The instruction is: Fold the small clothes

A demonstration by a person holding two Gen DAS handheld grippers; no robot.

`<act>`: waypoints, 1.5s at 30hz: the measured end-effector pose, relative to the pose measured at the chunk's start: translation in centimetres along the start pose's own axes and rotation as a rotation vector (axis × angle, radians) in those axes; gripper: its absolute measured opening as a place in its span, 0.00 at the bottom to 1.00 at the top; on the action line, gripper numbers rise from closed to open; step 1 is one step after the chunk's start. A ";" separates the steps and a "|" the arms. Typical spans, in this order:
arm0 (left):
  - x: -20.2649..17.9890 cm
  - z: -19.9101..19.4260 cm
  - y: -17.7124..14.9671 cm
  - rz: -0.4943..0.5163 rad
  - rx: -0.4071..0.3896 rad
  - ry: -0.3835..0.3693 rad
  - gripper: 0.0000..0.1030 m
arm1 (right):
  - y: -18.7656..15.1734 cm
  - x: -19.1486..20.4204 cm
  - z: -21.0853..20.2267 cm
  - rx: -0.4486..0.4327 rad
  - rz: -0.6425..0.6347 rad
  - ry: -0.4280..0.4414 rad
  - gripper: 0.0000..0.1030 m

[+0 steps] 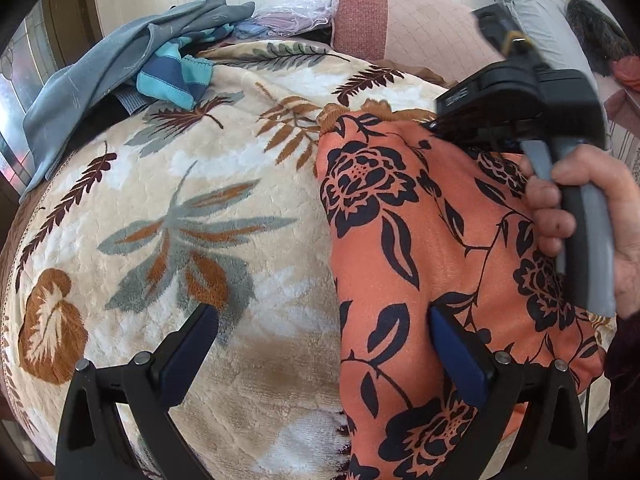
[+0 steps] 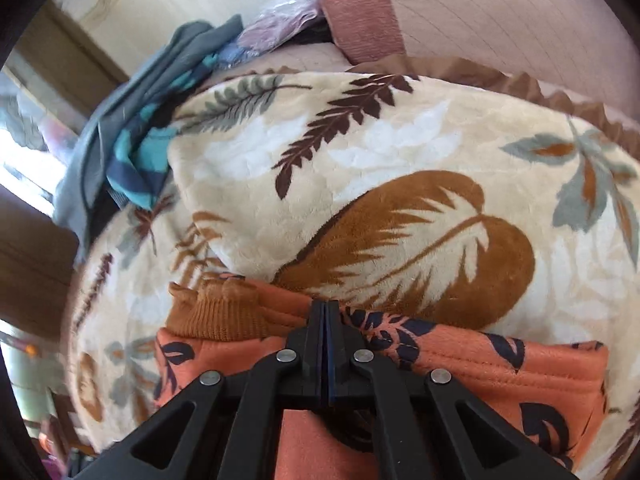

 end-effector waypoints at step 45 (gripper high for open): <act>-1.4 1.0 -1.2 -0.067 -0.062 0.042 1.00 | -22.0 -4.6 -8.1 -0.158 -0.034 -0.115 0.06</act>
Point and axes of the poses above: each gripper's, at about its wrist camera, not at the fingertips, and z roughly the way its jaws point, x to its left, y to its top, the point moved 10 cm from there along z, roughly the way its jaws point, and after that the axes turned 13 degrees about x, right-handed, at the moved point
